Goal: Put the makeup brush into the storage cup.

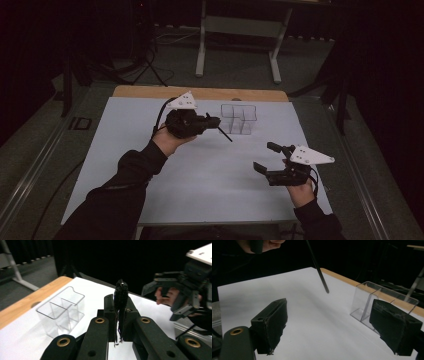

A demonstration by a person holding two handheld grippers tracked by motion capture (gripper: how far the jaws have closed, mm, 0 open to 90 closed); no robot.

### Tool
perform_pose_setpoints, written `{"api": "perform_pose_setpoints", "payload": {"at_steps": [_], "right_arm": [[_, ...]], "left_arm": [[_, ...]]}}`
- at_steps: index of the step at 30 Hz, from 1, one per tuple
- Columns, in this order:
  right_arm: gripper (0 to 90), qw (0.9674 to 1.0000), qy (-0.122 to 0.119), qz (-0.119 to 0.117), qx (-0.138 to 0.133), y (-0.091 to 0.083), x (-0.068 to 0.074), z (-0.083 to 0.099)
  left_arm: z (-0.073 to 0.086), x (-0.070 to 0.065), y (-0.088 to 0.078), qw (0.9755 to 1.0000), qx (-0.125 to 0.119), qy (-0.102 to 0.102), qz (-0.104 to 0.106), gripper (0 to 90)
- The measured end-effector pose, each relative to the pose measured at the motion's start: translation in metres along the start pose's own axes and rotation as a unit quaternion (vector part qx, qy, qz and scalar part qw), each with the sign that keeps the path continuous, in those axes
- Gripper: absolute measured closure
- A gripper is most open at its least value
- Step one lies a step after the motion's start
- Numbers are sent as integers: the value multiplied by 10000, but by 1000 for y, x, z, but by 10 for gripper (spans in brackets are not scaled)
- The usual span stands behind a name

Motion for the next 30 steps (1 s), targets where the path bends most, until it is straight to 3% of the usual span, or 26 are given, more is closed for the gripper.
{"api": "perform_pose_setpoints", "payload": {"at_steps": [5, 15, 26, 30], "right_arm": [[139, 9999, -22, 150, -82, -3, -4, -2], [136, 9997, -34, 212, -137, -4, -7, -3], [134, 9995, -20, 221, -204, -4, -8, -5], [134, 9995, -33, 215, -210, -4, -8, -4]], "left_arm": [[-12, 7, 3, 9999, -9, -2, -171, 864], [-29, 23, 9, 9985, -67, 67, -532, 864], [-44, 50, 18, 9940, -3, -40, -1091, 864], [-46, 59, 27, 9930, 40, -126, -1174, 864]]}}
Point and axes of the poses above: each handheld gripper's, and its own axes: y roughly forward along the jaws, z roughly out of its underside, x roughly to its left, the point moved 10 cm from there along y, roughly forward along the jaws, and after that the axes turned 3 degrees about y, right-handed, at the moved point
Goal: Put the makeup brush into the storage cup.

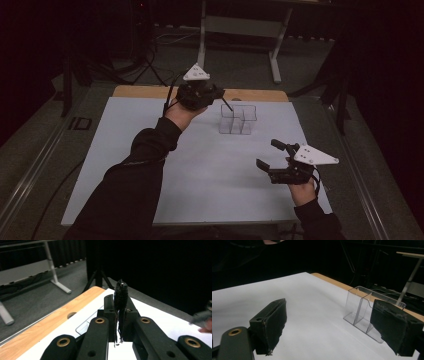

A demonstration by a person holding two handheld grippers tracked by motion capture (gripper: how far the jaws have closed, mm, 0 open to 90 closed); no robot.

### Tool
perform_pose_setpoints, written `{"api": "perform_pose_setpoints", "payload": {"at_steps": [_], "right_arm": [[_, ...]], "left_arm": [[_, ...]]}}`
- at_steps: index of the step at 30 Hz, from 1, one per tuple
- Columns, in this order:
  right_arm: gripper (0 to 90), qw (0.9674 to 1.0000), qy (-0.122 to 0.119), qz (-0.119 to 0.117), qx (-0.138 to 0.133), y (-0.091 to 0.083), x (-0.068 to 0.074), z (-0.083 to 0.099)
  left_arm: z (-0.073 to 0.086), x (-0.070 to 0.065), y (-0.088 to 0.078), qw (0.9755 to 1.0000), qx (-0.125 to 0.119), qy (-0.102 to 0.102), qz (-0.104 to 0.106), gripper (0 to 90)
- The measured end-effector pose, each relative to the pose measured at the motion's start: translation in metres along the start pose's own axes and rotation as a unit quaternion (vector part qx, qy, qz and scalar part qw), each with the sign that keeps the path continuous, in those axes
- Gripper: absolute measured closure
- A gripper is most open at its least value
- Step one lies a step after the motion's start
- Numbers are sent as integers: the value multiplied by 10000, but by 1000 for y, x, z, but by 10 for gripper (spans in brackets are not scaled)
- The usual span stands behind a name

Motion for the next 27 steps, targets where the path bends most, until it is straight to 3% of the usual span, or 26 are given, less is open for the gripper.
{"api": "perform_pose_setpoints", "payload": {"at_steps": [6, 7, 12, 15, 18, 27], "right_arm": [[134, 10000, 8, -37, -37, -1, 0, 0], [134, 10000, 4, -40, -37, -1, 0, 0], [134, 10000, -5, -41, -12, 0, 0, 1], [135, 10000, 6, -52, -15, 0, 0, 2], [134, 10000, 1, -77, 9, 1, 1, 3], [134, 9999, -27, -113, 91, 3, 2, 7]], "left_arm": [[4, 13, 18, 9994, 156, -96, -283, 863], [5, 14, 21, 9995, 150, -169, -236, 863], [13, 22, 37, 9984, 307, -183, -438, 863], [15, 23, 43, 9982, 338, -246, -441, 863], [23, 27, 56, 9968, 446, -263, -604, 862], [48, 33, 76, 9945, 666, -496, -639, 861]]}}
Point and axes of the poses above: each handheld gripper's, and its own axes: y roughly forward along the jaws, z roughly out of its underside, x roughly to its left, the point moved 10 cm from there along y, roughly forward along the jaws, and after that the axes turned 3 degrees about y, right-handed, at the moved point
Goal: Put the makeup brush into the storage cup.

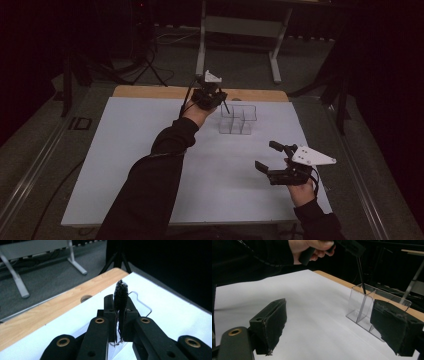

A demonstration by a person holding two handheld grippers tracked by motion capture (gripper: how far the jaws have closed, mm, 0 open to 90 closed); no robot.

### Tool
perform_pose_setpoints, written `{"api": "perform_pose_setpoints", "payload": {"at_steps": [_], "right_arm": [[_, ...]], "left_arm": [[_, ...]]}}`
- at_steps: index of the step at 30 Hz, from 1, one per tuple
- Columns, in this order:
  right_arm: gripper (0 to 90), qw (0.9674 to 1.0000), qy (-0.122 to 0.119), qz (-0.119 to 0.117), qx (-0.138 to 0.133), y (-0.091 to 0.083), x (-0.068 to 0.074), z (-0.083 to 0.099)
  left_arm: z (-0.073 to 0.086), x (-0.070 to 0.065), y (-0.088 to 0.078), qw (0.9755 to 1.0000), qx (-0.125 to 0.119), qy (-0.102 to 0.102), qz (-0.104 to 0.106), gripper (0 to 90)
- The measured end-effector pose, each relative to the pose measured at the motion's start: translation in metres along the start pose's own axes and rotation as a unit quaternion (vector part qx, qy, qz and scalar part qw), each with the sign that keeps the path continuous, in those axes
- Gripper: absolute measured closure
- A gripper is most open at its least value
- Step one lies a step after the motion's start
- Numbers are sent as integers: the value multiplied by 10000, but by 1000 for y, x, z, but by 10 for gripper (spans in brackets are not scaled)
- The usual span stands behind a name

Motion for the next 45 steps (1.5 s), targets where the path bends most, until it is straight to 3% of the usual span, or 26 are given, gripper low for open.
{"api": "perform_pose_setpoints", "payload": {"at_steps": [3, 8, 10, 11, 12, 14, 17, 24, 28, 33, 34, 35, 38, 45], "right_arm": [[135, 10000, -4, -9, 5, 0, 0, 1], [134, 10000, -7, -31, 16, 1, 0, 1], [134, 10000, -9, -36, 36, 1, 1, 2], [134, 10000, -9, -36, 36, 1, 1, 2], [134, 10000, -9, -31, 38, 1, 1, 2], [134, 10000, -4, -36, 37, 2, 1, 2], [134, 10000, -12, -33, 33, 2, 1, 2], [134, 10000, -14, -8, 43, 2, 0, 2], [133, 10000, -17, 9, 43, 2, 0, 2], [133, 10000, -38, 23, 47, 2, 1, 1], [133, 10000, -38, 23, 47, 2, 1, 1], [133, 10000, -12, 22, 47, 2, 1, 1], [133, 10000, -26, 24, 36, 1, 1, 1], [133, 10000, -10, 41, 54, 1, 2, 1]], "left_arm": [[9, -1, 9, 9999, 138, -46, 27, 860], [12, -3, 15, 9998, 138, -112, 116, 849], [11, -7, 16, 9996, 50, -170, 233, 687], [10, -10, 16, 9993, 49, -189, 331, 687], [11, -10, 16, 9996, 153, -121, 200, 540], [10, -11, 16, 9994, 199, -190, 185, 385], [8, -11, 13, 9995, 164, -244, 148, 290], [1, -14, 3, 9994, 12, -271, 216, 234], [-2, -14, -4, 9995, -50, -272, 151, 218], [-5, -19, -13, 9992, -105, -271, 275, 165], [-6, -21, -16, 9986, -125, -317, 402, 165], [-6, -21, -17, 9986, -143, -325, 397, 123], [-9, -22, -24, 9979, -268, -402, 431, 109], [-10, -32, -43, 9961, -443, -298, 704, 41]]}}
Point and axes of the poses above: each handheld gripper's, and its own axes: y roughly forward along the jaws, z roughly out of its underside, x roughly to its left, the point moved 10 cm from there along y, roughly forward along the jaws, and after that the axes turned 3 degrees about y, right-handed, at the moved point
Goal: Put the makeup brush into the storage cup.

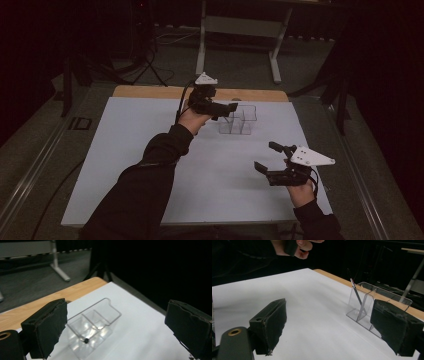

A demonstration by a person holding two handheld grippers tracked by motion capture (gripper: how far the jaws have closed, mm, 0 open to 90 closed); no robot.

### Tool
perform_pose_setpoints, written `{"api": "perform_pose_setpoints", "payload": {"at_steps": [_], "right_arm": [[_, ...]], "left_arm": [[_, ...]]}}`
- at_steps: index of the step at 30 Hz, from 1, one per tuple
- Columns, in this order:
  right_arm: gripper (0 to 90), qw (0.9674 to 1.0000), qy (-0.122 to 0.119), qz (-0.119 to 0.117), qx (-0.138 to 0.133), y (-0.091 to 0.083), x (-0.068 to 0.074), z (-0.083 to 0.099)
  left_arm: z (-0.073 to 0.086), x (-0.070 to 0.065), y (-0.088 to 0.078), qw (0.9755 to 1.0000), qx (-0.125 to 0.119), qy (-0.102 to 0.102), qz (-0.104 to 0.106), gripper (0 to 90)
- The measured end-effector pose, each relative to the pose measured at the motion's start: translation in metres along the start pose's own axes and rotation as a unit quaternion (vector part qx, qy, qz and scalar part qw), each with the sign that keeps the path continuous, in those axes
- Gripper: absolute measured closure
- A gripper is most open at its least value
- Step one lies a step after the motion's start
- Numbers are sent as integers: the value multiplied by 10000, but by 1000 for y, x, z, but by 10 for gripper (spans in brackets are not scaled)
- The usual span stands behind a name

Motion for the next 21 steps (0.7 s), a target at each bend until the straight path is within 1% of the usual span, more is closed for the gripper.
{"api": "perform_pose_setpoints", "payload": {"at_steps": [1, 2, 3, 5, 6, 7, 8, 9, 11, 14, 16, 20, 21], "right_arm": [[133, 10000, -14, 5, -3, 0, 0, 0], [133, 10000, 0, -2, -4, 0, 0, 0], [133, 10000, 2, 5, 0, -1, 0, 0], [133, 10000, -6, 17, 9, -1, 0, 0], [133, 10000, 20, 17, 16, -1, 0, 1], [133, 10000, 20, 17, 16, -1, 0, 1], [133, 10000, 21, 13, 26, 0, 0, 1], [133, 10000, 27, 15, 22, 0, 1, 1], [133, 10000, 22, 18, 25, 0, 1, 1], [133, 10000, 24, 4, 29, 2, 2, 1], [133, 10000, 28, -24, 47, 3, 2, 2], [133, 10000, 14, -36, 54, 4, 3, 2], [133, 10000, 23, -35, 51, 4, 3, 2]], "left_arm": [[1, -3, -3, 10000, 19, 91, 21, 41], [4, -7, -8, 9999, 45, 98, 85, 40], [4, -7, -8, 9999, 45, 98, 85, 40], [6, -9, -14, 9998, 25, 150, 102, 40], [6, -9, -17, 9998, -4, 190, 69, 39], [6, -10, -20, 9997, -25, 196, 106, 39], [6, -13, -27, 9996, -127, 149, 206, 34], [6, -13, -27, 9996, -127, 149, 206, 34], [7, -14, -33, 9994, -120, 232, 205, 34], [10, -16, -43, 9993, -167, 252, 239, 34], [15, -17, -53, 9992, -175, 265, 257, 33], [21, -17, -62, 9991, -205, 269, 269, 33], [23, -17, -65, 9990, -205, 260, 315, 34]]}}
Point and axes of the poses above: each handheld gripper's, and its own axes: y roughly forward along the jaws, z roughly out of its underside, x roughly to its left, the point moved 10 cm from there along y, roughly forward along the jaws, and after that the axes turned 3 degrees about y, right-handed, at the moved point
